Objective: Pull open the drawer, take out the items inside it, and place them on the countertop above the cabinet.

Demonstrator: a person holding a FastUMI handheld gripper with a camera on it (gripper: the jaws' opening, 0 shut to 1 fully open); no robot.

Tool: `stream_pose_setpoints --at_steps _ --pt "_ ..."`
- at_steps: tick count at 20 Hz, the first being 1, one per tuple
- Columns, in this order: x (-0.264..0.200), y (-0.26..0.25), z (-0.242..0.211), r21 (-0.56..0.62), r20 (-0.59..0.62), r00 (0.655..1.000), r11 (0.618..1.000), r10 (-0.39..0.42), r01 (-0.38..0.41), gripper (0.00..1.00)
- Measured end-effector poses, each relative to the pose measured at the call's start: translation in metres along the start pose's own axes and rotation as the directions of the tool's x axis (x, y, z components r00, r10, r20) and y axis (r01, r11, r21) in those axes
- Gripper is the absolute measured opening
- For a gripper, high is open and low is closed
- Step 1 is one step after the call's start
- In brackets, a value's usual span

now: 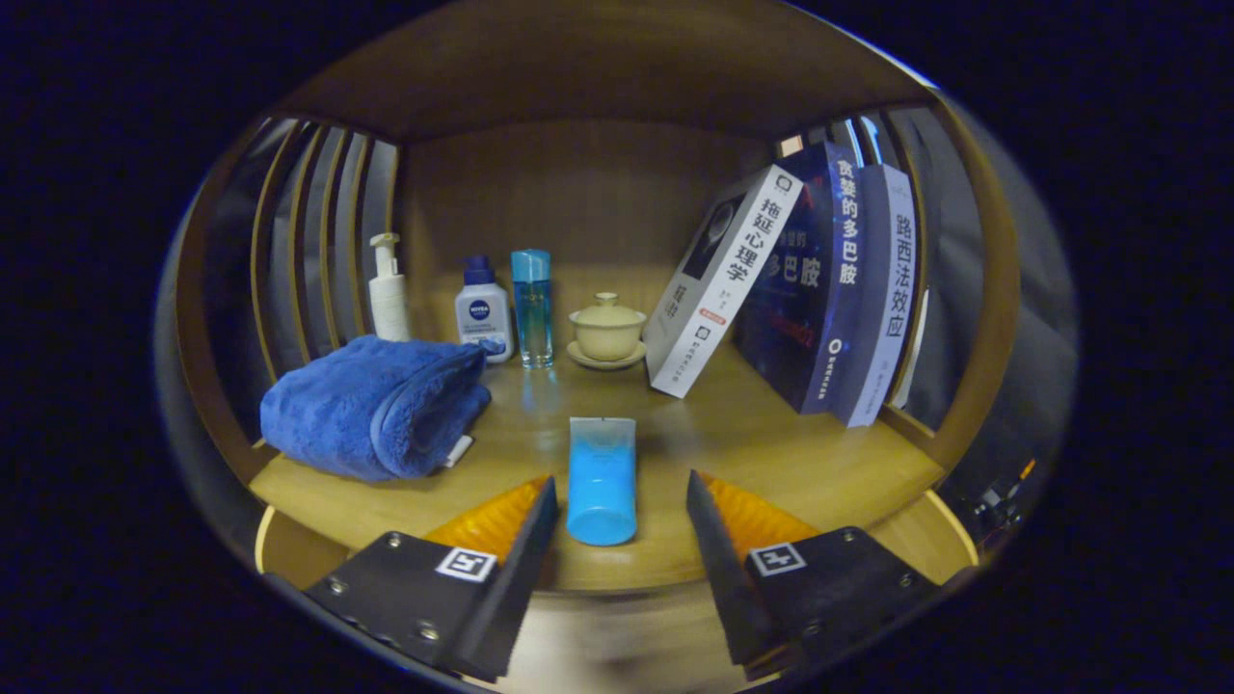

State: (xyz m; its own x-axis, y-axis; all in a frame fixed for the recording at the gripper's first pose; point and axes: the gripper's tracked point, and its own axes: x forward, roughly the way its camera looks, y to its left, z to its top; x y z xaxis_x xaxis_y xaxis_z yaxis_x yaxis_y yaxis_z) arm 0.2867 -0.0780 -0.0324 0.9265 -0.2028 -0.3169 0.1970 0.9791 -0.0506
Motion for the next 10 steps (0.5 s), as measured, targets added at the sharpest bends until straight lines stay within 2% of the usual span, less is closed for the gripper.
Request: stream_pose_setpoints --at_steps 4,10 --pt "-0.033 -0.005 0.0 -0.011 0.008 1.0 1.0 0.0 0.0 1.0" --pt "-0.103 -0.009 0.007 -0.01 0.058 0.998 0.999 0.04 -0.039 1.0"
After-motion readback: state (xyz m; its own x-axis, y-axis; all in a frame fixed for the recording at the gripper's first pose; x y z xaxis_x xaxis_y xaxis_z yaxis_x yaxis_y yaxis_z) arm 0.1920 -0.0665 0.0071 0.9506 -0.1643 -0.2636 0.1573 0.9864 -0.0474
